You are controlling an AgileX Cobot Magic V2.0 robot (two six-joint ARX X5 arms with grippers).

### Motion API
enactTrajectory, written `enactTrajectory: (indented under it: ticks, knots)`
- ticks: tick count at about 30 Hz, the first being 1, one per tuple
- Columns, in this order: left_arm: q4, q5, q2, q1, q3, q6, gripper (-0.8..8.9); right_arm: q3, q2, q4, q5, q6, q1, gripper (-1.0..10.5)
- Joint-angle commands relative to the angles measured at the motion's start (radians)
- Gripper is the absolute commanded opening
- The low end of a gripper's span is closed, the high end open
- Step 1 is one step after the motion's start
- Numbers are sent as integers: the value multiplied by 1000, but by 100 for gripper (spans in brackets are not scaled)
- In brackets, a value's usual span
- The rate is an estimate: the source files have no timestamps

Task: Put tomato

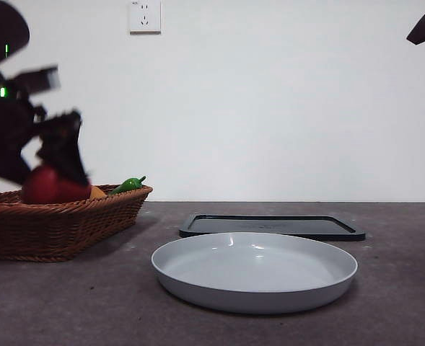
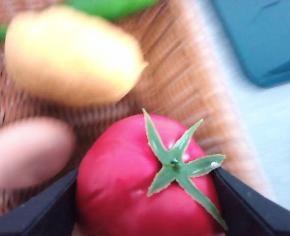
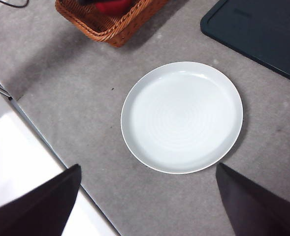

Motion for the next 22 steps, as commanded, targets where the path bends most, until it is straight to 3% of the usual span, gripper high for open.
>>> enactTrajectory:
  ticks: [1,6,11,22]
  knots:
    - [8,67,-71,-24,45,-21,243,19,6,20,1,3,8,435]
    - [10,166,-191,-102,48,-91,243,19,6,26,0,3,8,435]
    - [11,189,-232,-222,48,-108,244,19,6,26,1,3,8,435]
    - [117,189,-61,-472,48,-109,244,19,6,26,1,3,8,435]
